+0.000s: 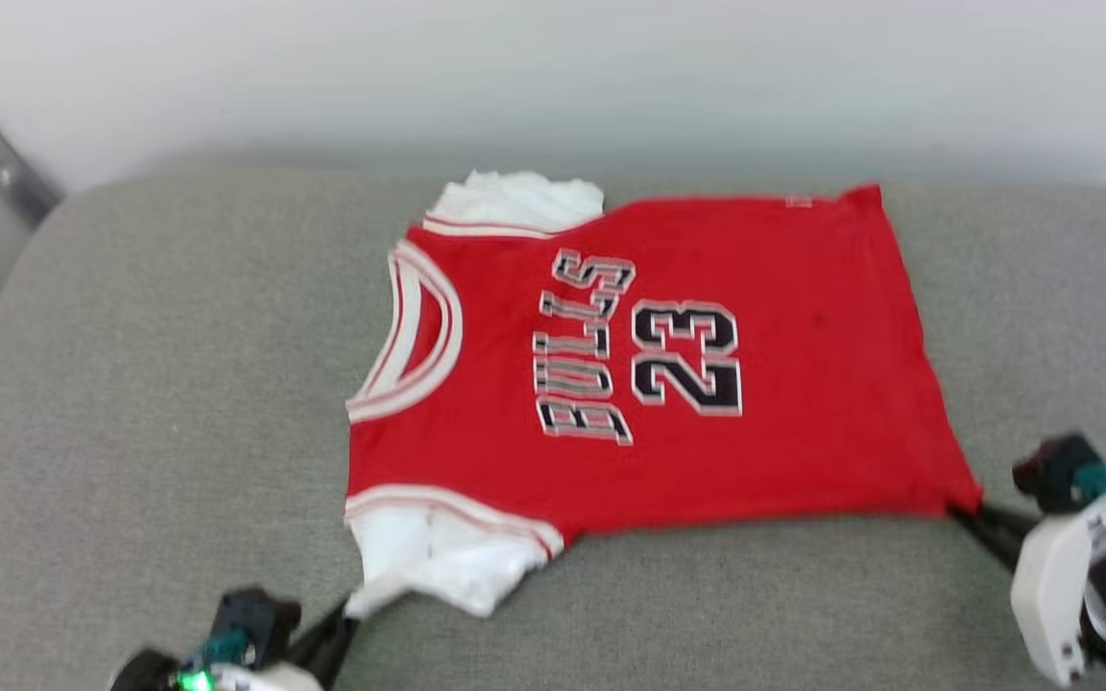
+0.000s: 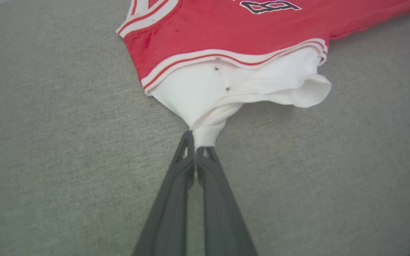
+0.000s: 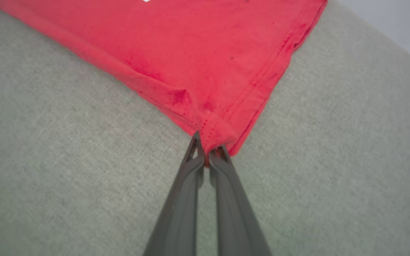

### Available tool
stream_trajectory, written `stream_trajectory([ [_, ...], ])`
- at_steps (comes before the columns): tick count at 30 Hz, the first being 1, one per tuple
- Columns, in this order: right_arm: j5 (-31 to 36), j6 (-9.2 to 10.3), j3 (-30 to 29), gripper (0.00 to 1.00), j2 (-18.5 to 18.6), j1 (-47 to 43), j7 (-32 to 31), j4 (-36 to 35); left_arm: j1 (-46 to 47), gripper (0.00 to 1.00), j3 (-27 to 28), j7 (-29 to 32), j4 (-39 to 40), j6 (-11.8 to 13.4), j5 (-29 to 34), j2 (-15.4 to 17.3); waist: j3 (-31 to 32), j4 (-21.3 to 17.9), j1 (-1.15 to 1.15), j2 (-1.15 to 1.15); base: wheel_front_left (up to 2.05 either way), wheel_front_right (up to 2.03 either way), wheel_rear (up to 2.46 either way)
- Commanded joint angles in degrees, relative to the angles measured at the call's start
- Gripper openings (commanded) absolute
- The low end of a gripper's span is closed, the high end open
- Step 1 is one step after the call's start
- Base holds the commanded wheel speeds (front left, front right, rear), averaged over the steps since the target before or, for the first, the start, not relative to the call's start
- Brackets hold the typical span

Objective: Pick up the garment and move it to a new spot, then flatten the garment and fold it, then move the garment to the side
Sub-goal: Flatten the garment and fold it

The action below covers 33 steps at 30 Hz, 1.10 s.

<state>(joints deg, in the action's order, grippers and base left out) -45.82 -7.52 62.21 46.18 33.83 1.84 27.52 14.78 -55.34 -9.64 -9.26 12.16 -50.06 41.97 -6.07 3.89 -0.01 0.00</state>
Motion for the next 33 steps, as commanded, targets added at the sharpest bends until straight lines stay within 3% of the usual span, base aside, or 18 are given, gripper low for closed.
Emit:
stream_trajectory([
  [1,-0.1,0.06,-0.2,0.0,0.5,-1.5,-0.3,-0.4,-1.0,0.0,-0.1,0.1,0.4,0.4,-0.4,0.4,2.5,0.3,0.01,0.0,0.0,0.0,0.0],
  [8,-0.6,0.06,-4.8,0.0,4.0,-15.2,-2.5,-6.0,-9.3,0.0,-2.3,1.5,4.9,3.3,-2.5,3.1,6.3,0.3,0.01,0.0,0.0,0.0,0.0],
  [20,4.4,0.06,-18.5,0.0,3.9,-34.5,-7.0,-14.6,-15.8,0.0,-5.4,5.2,8.4,3.7,-5.1,5.8,8.2,0.0,0.01,0.0,0.0,0.0,0.0],
  [24,6.6,0.05,-24.0,0.0,2.1,-38.2,-8.8,-17.0,-14.4,0.0,-5.0,5.3,9.1,4.0,-4.7,6.2,8.2,0.0,0.01,0.0,0.0,0.0,0.0],
  [25,8.2,0.06,-28.8,0.0,0.6,-39.6,-9.5,-18.3,-12.3,0.0,-4.4,5.3,8.7,3.7,-3.3,6.8,8.3,0.1,0.01,0.0,0.0,0.0,0.0],
  [33,11.5,0.06,-36.7,0.0,-2.1,-39.5,-12.8,-22.8,-2.0,0.0,-3.1,6.8,7.0,1.1,1.1,5.4,7.9,-0.5,0.01,0.0,0.0,0.0,0.0],
])
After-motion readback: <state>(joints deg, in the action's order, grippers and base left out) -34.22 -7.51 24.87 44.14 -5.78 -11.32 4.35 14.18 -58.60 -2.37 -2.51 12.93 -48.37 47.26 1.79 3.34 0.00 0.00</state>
